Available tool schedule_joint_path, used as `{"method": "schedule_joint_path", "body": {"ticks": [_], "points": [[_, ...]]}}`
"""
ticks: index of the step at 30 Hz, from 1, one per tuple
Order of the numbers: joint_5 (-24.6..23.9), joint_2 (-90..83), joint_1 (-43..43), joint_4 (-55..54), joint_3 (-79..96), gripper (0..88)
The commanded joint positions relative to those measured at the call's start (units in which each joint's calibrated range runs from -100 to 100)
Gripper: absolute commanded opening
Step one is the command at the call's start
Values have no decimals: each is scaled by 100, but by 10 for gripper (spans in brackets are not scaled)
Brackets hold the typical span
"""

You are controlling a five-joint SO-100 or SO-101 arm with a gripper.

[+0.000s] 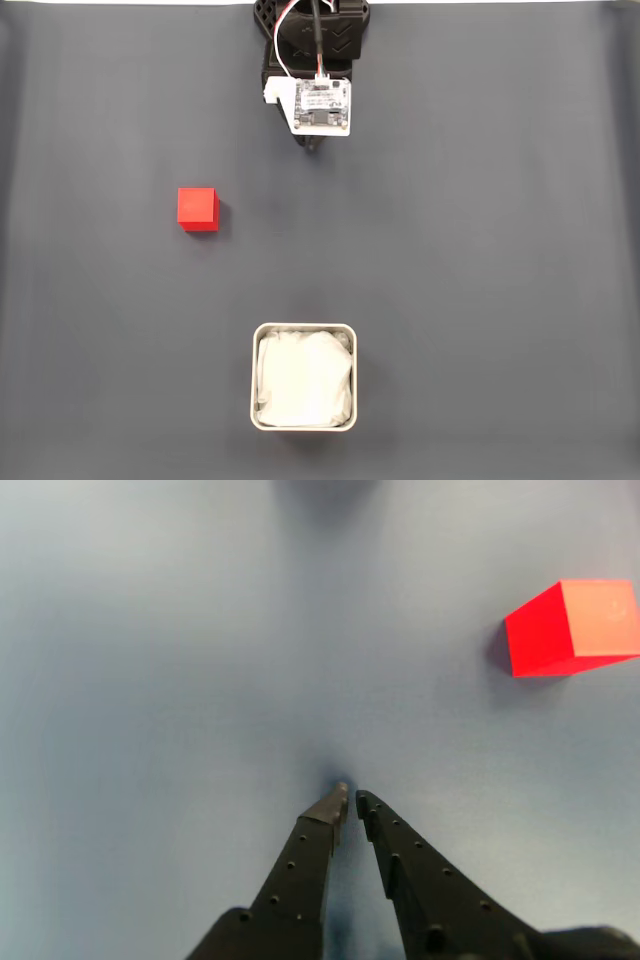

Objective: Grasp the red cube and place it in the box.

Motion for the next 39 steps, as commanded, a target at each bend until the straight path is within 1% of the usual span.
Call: {"method": "schedule_joint_path", "body": {"ticks": [1,7,15,23,29,39], "points": [[5,554,-44,-668,-1089,0],[98,1707,-1,-684,-3479,0],[244,2851,20,-340,-5286,0],[391,3214,219,45,-5642,0],[357,3405,503,332,-5806,0],[366,3613,1114,373,-5824,0]]}}
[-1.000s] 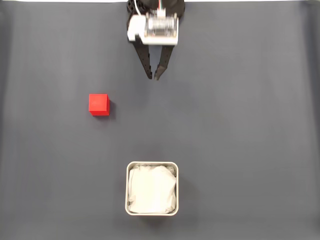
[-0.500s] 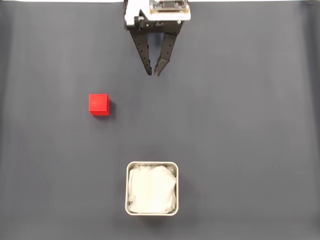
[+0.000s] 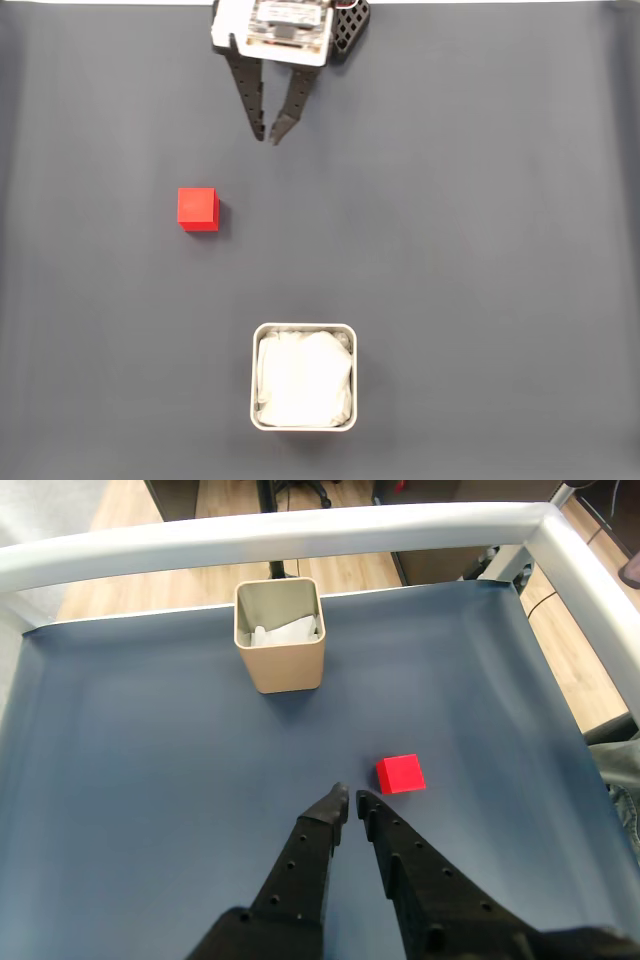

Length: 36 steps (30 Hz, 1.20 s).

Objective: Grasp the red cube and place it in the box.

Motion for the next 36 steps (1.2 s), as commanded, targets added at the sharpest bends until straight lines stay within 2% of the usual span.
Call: {"method": "schedule_joint_path", "body": {"ticks": [1,15,36], "points": [[15,96,236,39,-236,0],[15,529,797,-67,-99,4],[132,928,1443,-1338,676,207]]}}
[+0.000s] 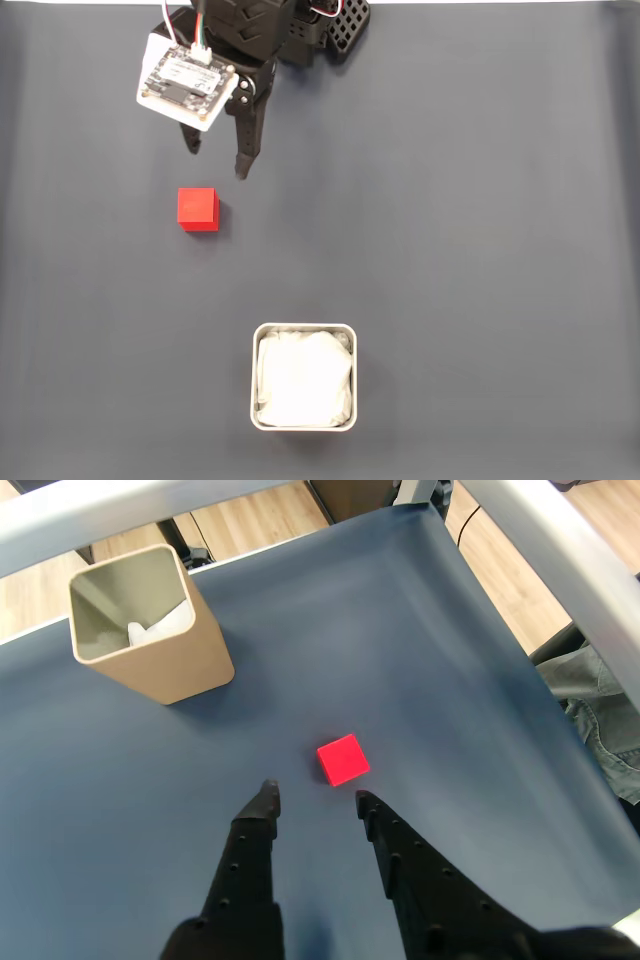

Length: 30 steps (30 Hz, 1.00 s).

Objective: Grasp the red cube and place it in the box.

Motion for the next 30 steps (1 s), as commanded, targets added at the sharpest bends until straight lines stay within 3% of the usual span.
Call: {"method": "schedule_joint_path", "body": {"ticks": [1,30], "points": [[83,68,122,-297,35,211],[327,848,463,-2510,1586,344]]}}
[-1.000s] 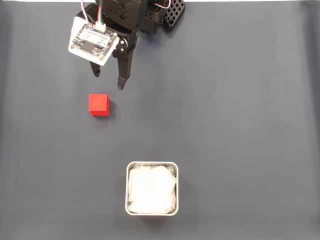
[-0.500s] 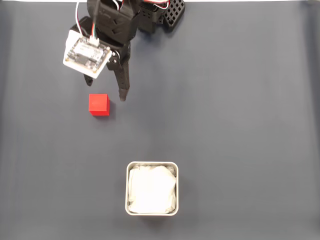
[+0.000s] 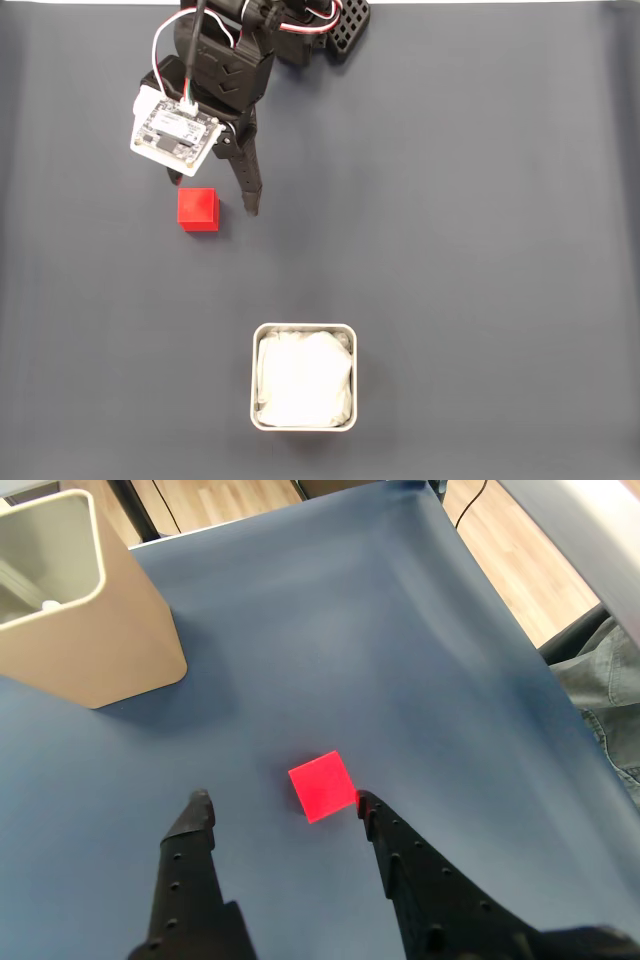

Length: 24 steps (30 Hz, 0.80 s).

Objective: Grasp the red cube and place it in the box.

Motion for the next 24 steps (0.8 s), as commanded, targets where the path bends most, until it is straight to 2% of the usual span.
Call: {"method": "schedule_joint_path", "body": {"ticks": [1,24], "points": [[59,58,99,-349,85,348],[137,898,269,-1530,405,399]]}}
